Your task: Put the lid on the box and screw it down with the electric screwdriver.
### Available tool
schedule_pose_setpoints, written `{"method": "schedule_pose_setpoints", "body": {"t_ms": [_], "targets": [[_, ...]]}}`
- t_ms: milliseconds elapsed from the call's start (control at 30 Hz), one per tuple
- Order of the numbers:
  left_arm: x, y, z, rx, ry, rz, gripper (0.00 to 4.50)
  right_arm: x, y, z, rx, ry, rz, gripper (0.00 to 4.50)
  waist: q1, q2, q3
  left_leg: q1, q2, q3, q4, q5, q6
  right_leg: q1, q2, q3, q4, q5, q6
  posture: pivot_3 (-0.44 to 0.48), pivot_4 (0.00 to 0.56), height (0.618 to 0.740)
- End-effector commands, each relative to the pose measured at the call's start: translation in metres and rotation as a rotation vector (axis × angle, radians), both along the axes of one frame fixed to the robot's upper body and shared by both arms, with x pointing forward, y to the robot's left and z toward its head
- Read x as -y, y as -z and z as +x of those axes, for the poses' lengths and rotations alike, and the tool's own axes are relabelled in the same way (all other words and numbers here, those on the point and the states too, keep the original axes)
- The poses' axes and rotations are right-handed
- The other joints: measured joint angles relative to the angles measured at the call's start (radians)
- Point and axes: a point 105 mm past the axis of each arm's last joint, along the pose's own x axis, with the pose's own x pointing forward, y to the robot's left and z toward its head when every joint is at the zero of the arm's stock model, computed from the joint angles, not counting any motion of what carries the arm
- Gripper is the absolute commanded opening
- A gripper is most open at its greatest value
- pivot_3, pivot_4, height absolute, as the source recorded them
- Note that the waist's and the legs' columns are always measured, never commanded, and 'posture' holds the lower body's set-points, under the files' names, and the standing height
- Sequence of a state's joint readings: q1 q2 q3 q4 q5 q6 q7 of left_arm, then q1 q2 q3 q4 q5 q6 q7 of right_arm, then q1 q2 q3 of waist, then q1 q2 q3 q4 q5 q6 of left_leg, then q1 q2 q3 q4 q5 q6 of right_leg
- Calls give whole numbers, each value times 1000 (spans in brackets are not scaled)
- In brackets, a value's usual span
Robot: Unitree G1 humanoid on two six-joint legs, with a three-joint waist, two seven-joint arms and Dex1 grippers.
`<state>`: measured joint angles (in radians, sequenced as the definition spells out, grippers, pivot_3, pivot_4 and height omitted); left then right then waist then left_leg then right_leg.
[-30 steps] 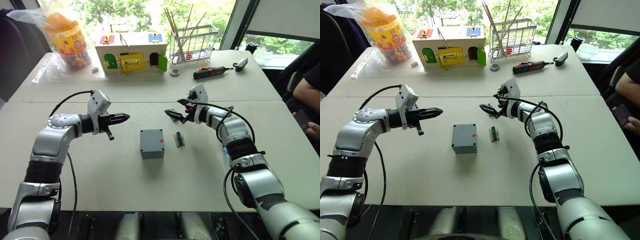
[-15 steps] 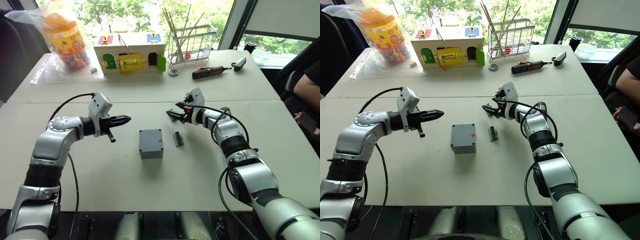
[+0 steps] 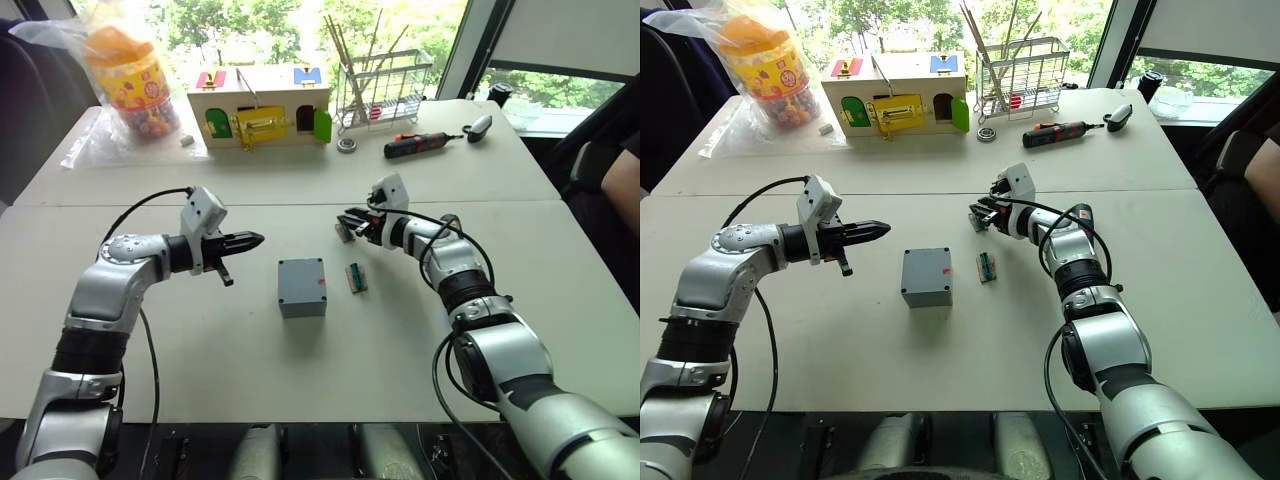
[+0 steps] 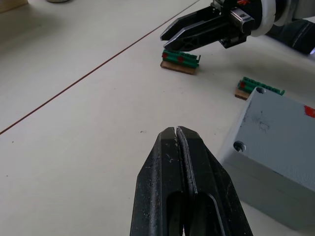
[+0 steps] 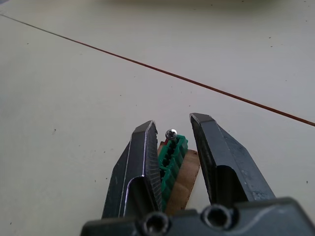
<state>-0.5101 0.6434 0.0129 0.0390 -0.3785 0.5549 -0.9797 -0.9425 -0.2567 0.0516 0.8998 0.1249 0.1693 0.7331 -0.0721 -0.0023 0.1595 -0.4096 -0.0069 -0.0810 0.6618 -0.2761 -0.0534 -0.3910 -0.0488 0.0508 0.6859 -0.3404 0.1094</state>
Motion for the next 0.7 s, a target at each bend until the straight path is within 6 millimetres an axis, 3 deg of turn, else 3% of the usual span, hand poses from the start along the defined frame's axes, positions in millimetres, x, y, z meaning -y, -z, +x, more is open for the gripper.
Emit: {"method": "schedule_pose_setpoints", "body": {"t_ms": [33, 133, 400, 700], "targets": [[2, -3, -1, 29, 9, 10, 0, -3, -15, 3, 48, -8, 13, 909, 0, 0, 0, 0, 0, 0, 0, 0, 0, 0, 0, 0, 0, 0, 0, 0, 150, 740], [1, -2, -1, 26, 8, 12, 0, -3, -14, 3, 47, -3, 6, 41, 0, 0, 0, 0, 0, 0, 0, 0, 0, 0, 0, 0, 0, 0, 0, 0, 150, 740], [1, -1, 0, 23, 8, 12, 0, -4, -17, 2, 56, -13, 21, 41, 0, 0, 0, 0, 0, 0, 0, 0, 0, 0, 0, 0, 0, 0, 0, 0, 150, 740], [2, 1, 0, 19, 18, 9, 0, 1, -46, 2, 130, -12, 55, 41, 1, 0, 0, 0, 0, 0, 0, 0, 0, 0, 0, 0, 0, 0, 0, 0, 150, 740]]}}
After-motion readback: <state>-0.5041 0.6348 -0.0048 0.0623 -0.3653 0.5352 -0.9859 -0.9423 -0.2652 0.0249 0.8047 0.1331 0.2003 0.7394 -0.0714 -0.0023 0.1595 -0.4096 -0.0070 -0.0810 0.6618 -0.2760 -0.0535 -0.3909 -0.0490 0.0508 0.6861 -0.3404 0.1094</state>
